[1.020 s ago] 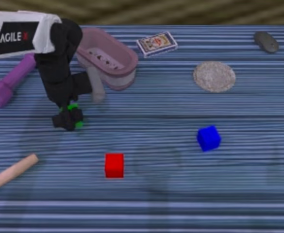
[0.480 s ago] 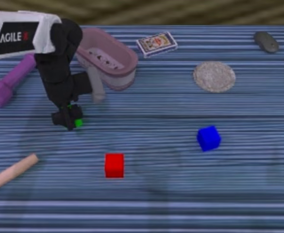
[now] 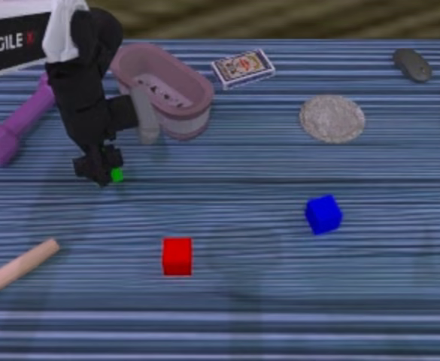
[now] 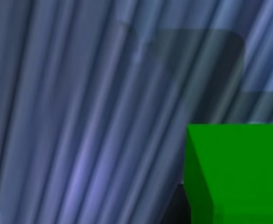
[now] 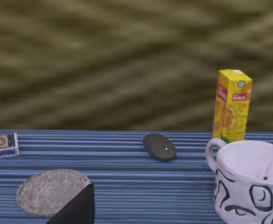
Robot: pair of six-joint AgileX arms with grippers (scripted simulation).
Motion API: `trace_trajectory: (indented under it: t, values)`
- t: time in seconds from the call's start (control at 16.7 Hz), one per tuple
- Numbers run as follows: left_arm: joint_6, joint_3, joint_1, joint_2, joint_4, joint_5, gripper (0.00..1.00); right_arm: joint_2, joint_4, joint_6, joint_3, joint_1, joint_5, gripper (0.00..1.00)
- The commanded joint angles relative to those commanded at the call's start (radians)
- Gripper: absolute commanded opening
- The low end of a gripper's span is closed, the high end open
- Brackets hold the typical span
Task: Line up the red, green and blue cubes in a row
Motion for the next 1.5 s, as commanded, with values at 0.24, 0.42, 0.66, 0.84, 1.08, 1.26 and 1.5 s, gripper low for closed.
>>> trace_trajectory:
  t: [0.24, 0.42, 0.66, 0.84, 1.08, 1.26, 1.5]
  values:
    - [-0.001, 0.068, 0.009, -0.046, -0.112, -0.001, 0.00, 0.000, 0.000, 0.000, 0.000, 0.000, 0.000, 1.00]
    - [-0.002, 0.071, 0.009, -0.048, -0.115, -0.001, 0.00, 0.000, 0.000, 0.000, 0.000, 0.000, 0.000, 1.00]
    - [-0.015, 0.057, -0.035, -0.057, -0.111, -0.001, 0.00, 0.000, 0.000, 0.000, 0.000, 0.000, 0.000, 1.00]
    - [-0.062, 0.017, -0.160, -0.094, -0.109, -0.001, 0.00, 0.000, 0.000, 0.000, 0.000, 0.000, 0.000, 1.00]
    - [-0.139, -0.052, -0.382, -0.156, -0.105, -0.001, 0.00, 0.000, 0.000, 0.000, 0.000, 0.000, 0.000, 1.00]
    - [-0.178, -0.086, -0.472, -0.191, -0.099, -0.001, 0.00, 0.000, 0.000, 0.000, 0.000, 0.000, 0.000, 1.00]
    - [-0.182, -0.090, -0.481, -0.196, -0.098, -0.001, 0.00, 0.000, 0.000, 0.000, 0.000, 0.000, 0.000, 1.00]
